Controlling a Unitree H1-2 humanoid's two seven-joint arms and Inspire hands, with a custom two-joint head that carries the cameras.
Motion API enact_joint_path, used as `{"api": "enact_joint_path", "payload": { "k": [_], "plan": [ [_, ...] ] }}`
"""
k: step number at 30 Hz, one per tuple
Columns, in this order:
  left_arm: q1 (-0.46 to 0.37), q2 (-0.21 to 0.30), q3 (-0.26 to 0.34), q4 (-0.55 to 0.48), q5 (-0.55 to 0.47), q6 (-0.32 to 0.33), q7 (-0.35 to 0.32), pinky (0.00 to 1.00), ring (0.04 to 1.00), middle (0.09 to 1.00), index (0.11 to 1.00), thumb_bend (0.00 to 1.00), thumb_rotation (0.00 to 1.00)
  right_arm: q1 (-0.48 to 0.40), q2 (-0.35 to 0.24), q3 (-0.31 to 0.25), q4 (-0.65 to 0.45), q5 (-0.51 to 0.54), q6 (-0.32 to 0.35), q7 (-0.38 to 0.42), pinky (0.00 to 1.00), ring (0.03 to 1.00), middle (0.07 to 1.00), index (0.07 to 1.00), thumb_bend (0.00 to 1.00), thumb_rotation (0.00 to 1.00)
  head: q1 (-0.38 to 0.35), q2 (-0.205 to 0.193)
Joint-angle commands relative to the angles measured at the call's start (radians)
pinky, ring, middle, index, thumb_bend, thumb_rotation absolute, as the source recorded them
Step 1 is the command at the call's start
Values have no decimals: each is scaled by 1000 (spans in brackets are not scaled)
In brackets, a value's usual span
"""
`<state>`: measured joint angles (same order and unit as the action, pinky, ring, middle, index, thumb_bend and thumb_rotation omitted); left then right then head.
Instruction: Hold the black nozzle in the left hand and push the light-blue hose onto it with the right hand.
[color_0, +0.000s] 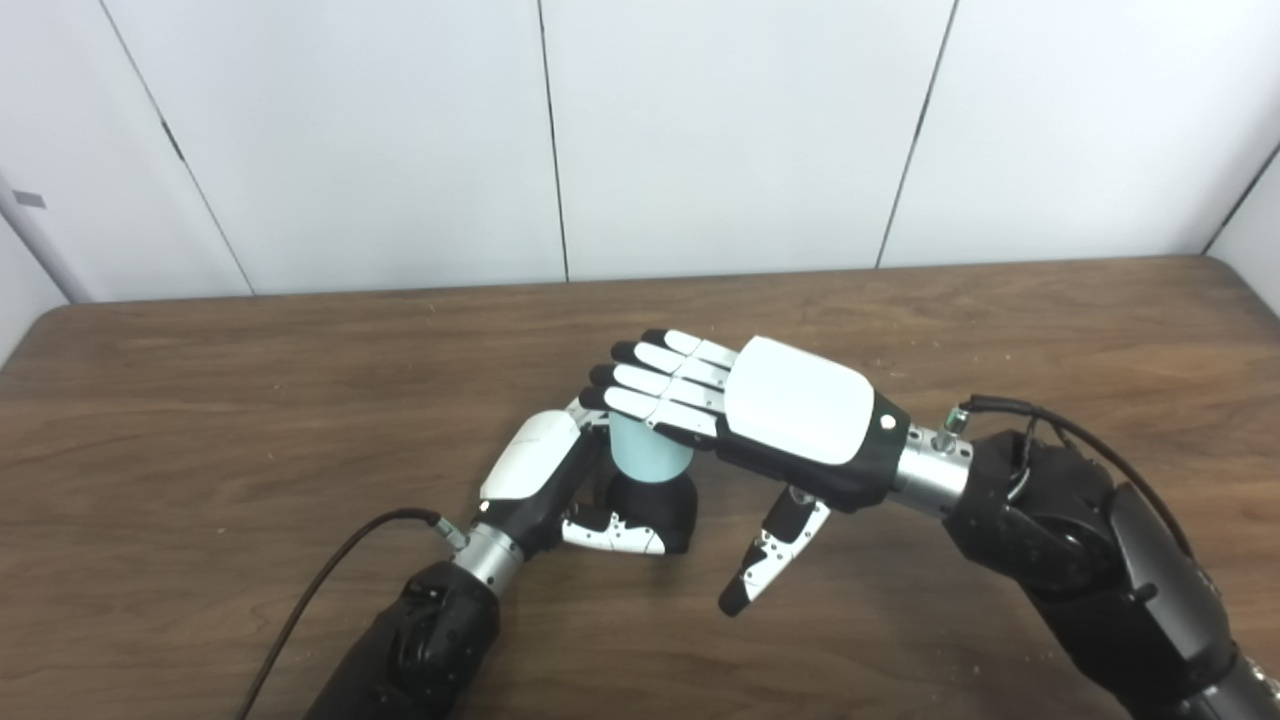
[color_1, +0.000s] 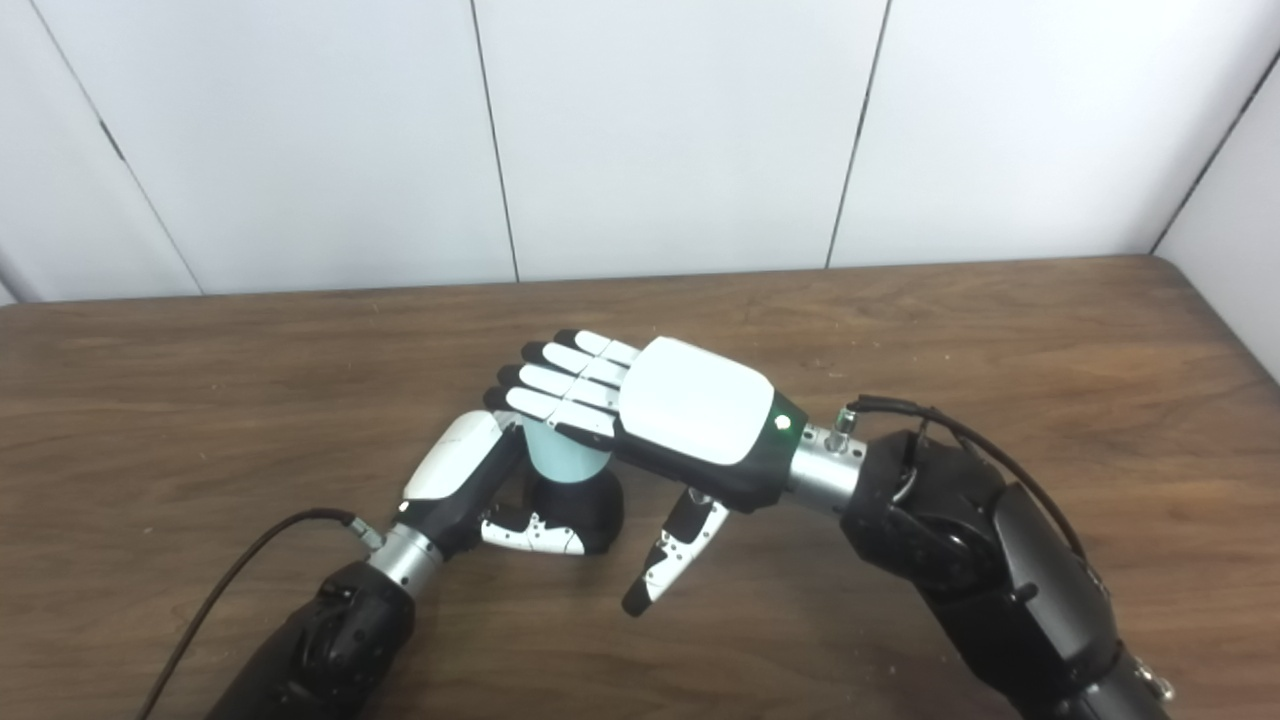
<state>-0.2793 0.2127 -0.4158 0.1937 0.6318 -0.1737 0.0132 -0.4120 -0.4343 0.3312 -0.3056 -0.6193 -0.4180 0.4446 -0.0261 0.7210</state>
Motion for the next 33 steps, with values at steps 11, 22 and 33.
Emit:
{"api": "enact_joint_path", "payload": {
  "k": [11,22,33],
  "plan": [
    [205,18,-57,114,23,24,-27,1000,1000,910,415,747,522,-33,-14,9,-1,46,35,48,988,1000,1000,1000,797,476,0,2],
    [207,20,-57,110,22,25,-30,1000,1000,910,412,747,522,-18,-6,5,2,34,41,35,978,1000,1000,1000,797,483,0,5],
    [205,20,-57,111,22,24,-30,1000,1000,910,411,747,521,2,0,14,6,12,33,20,978,1000,1000,1000,783,474,1,7]
  ]
}}
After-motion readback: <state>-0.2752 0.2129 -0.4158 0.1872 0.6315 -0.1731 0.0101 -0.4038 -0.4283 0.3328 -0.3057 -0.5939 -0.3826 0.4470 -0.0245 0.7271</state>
